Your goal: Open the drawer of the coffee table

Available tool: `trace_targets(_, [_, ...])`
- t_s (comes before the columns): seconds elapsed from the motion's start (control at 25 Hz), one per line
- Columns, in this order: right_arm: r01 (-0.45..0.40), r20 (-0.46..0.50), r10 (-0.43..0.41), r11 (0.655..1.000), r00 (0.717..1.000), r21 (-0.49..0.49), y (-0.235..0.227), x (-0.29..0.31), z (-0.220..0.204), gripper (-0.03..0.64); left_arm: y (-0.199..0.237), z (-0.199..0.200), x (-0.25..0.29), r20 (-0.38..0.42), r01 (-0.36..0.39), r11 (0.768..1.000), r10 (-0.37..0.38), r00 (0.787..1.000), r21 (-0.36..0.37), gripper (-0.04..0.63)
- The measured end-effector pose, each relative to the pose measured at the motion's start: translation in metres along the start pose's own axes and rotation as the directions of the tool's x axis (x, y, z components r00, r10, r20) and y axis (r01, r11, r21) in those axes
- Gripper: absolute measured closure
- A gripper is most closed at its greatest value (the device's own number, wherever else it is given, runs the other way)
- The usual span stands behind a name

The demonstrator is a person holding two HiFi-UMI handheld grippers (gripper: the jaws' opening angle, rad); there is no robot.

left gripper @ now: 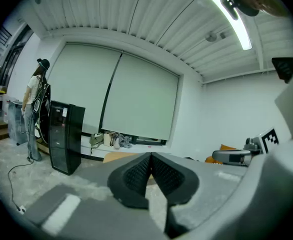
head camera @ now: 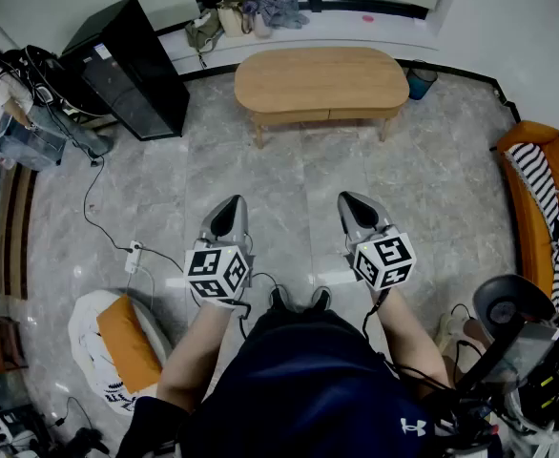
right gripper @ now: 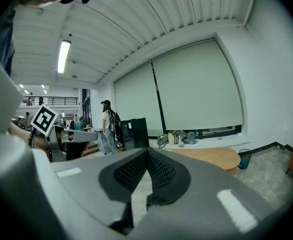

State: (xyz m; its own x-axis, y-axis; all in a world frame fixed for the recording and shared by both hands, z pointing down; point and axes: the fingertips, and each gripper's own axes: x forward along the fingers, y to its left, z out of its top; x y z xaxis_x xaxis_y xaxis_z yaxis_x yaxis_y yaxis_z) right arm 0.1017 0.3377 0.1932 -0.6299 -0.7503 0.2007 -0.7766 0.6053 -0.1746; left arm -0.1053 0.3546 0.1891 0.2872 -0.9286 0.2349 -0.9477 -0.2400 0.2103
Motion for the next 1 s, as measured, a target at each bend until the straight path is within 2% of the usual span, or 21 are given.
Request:
trace_targets(0.36, [-0.013,-0.008,0.013,1.0,1.0,-0.002,-0.014,-0.005,-0.002,0.615,-0.012,-0.005,0.01,-0.012,-0.007,1.0,0.007,1.0,0.001,0.594])
trace_targets(0.56, [-0.033,0.036,0.032,0.998,0.999,0.045,-0.031,-0.013,-0.004,0.615,-0.023,-0.015,0.018,-0.025,-0.02,1.0,0.02,0.999,0.0,0.594])
trace_targets(0.8, [-0.02,0.01,0.02,0.996,1.0,0.088,-0.057,-0.014,-0.021,0.615,-0.027,-0.041,0.023,-0.063,-0.052,0.998,0.049,0.997,-0.037,0.594])
trace_targets(1.0, [-0.013,0.01,0.012,0.994,1.0,0.108,-0.069,-0.003,-0.017,0.614,-0.018,-0.036,0.035,-0.06,-0.063,0.997,0.06,0.996,-0.041,0.594])
